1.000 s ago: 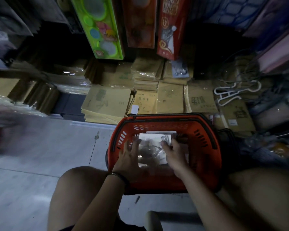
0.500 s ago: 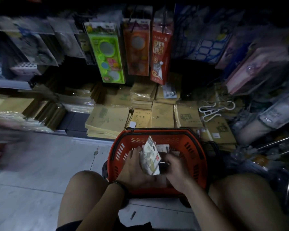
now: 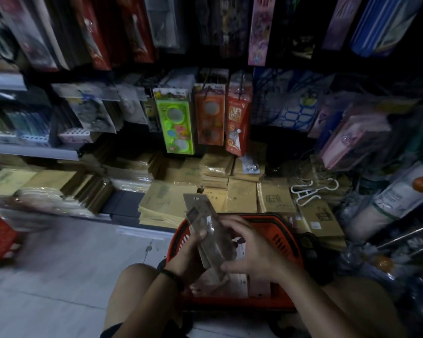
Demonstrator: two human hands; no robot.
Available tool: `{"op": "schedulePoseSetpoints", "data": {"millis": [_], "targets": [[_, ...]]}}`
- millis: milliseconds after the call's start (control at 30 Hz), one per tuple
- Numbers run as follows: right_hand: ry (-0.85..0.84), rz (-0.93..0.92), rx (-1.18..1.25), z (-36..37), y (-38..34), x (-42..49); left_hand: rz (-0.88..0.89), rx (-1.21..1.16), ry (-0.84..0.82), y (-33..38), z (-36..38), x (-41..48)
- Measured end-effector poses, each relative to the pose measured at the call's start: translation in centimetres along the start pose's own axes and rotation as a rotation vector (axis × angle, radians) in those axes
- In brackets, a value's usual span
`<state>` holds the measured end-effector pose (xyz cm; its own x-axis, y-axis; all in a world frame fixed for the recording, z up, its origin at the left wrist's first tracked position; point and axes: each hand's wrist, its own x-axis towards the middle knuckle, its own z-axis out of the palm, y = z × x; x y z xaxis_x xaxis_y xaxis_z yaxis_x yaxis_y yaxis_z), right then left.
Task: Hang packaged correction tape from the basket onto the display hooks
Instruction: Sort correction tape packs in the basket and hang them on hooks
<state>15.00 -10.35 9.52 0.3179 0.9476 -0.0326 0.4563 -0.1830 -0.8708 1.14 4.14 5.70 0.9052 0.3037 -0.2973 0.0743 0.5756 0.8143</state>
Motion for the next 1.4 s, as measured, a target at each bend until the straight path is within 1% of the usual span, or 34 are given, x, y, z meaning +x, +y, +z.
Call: {"op": "schedulePoseSetpoints", "data": {"millis": [67, 133, 200, 267, 367, 433, 500, 567, 700, 800, 933, 1033, 1167, 1300, 1400], "targets": [[0.015, -0.036, -0.008, -1.0, -1.6, -0.1, -0.001, -0.005, -0.012, 1.8, 0.7, -0.4], [0.008, -0.070, -0.028, -2.5, -3.2, -0.2, 0.034, 0.008, -0.019, 3.7, 1.5, -0.7], [-0.016, -0.090, -0.074, -4.2, -4.7, -0.3, 0.074, 0.078, -0.026, 5.8, 2.8, -0.9], [0.004, -0.097, -0.136, -5.5, -6.0, -0.4, 0.064, 0.128, -0.061, 7.6, 3.9, -0.9], [0.153, -0.101, -0.187, -7.1, -7.4, -0.5, 0.058, 0.208, -0.079, 9.6, 5.2, -1.0], [0.259, -0.105, -0.167, -8.5, -8.7, -0.5, 0.114, 0.273, -0.065, 11.2, 6.2, -1.0], [0.324, -0.126, -0.178, -10.2, -10.2, -0.5, 0.196, 0.337, -0.026, 12.9, 7.2, -1.1], [0.368, -0.176, -0.250, -11.8, -11.9, -0.1, 0.233, 0.358, 0.017, 15.0, 8.6, -1.4], [0.446, -0.251, -0.319, -14.9, -15.5, 0.6, 0.407, 0.377, 0.177, 19.3, 11.4, -1.2], [0.516, -0.286, -0.352, -17.1, -18.6, 0.8, 0.500, 0.269, 0.327, 22.8, 13.0, -0.8], [0.648, -0.335, -0.483, -19.7, -22.0, 1.7, 0.616, 0.176, 0.373, 27.4, 15.0, -0.7], [0.681, -0.322, -0.639, -22.1, -24.5, 2.9, 0.668, 0.167, 0.359, 30.5, 15.5, -0.6], [0.720, -0.335, -0.891, -25.7, -27.5, 4.7, 0.704, 0.240, 0.228, 34.7, 15.7, -0.5], [0.714, -0.307, -0.993, -29.1, -30.4, 6.5, 0.726, 0.312, 0.203, 38.4, 15.9, 0.3], [0.694, -0.302, -1.042, -31.7, -31.7, 8.3, 0.780, 0.324, 0.205, 41.3, 16.8, 1.2]]}}
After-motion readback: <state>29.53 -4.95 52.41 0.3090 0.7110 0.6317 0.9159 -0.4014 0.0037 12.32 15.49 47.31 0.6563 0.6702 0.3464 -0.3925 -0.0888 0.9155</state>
